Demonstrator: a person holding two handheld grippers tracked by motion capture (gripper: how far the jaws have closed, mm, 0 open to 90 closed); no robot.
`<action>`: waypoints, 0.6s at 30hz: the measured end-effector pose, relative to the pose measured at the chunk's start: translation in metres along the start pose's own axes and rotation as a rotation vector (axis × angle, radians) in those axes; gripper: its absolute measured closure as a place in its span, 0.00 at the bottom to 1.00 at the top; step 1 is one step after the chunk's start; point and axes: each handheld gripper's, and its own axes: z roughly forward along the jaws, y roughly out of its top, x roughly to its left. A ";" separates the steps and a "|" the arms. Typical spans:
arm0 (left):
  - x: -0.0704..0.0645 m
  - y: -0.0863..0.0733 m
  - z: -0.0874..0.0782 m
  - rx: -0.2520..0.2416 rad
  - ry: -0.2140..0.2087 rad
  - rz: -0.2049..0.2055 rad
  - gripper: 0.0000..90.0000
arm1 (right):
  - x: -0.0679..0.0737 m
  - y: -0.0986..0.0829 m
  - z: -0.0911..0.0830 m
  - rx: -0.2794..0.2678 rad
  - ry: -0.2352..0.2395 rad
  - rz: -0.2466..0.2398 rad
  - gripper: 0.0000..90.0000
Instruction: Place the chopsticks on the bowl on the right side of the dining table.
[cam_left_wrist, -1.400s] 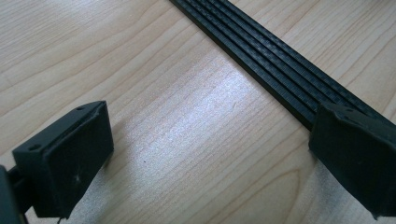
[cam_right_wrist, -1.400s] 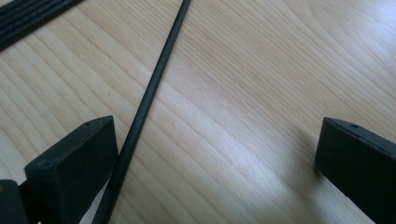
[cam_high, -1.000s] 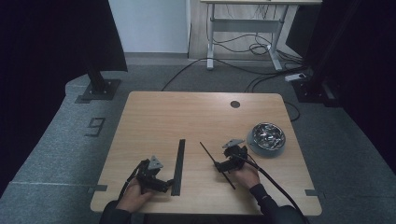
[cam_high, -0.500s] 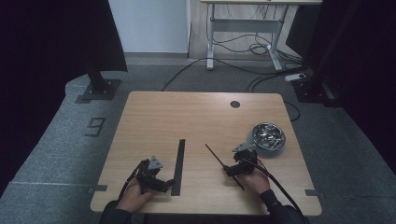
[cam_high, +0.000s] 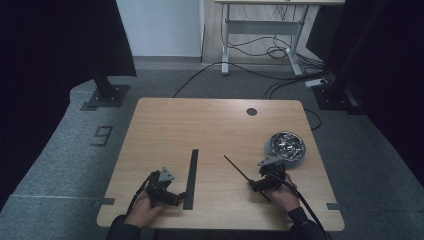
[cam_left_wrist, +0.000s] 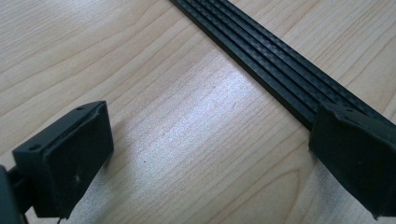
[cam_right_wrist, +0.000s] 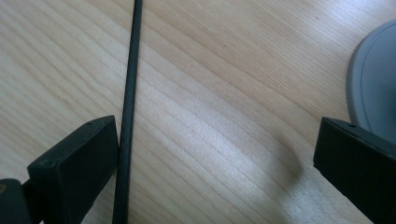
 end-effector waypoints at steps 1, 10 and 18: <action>0.000 0.000 0.000 0.000 0.000 0.000 0.00 | 0.000 0.001 -0.001 0.008 -0.002 -0.015 0.00; 0.000 0.000 0.000 -0.003 0.000 -0.003 0.00 | 0.002 0.022 0.002 0.180 0.042 -0.097 0.00; 0.000 0.000 0.000 -0.002 0.000 -0.003 0.00 | 0.006 0.047 0.011 0.287 0.090 -0.134 0.15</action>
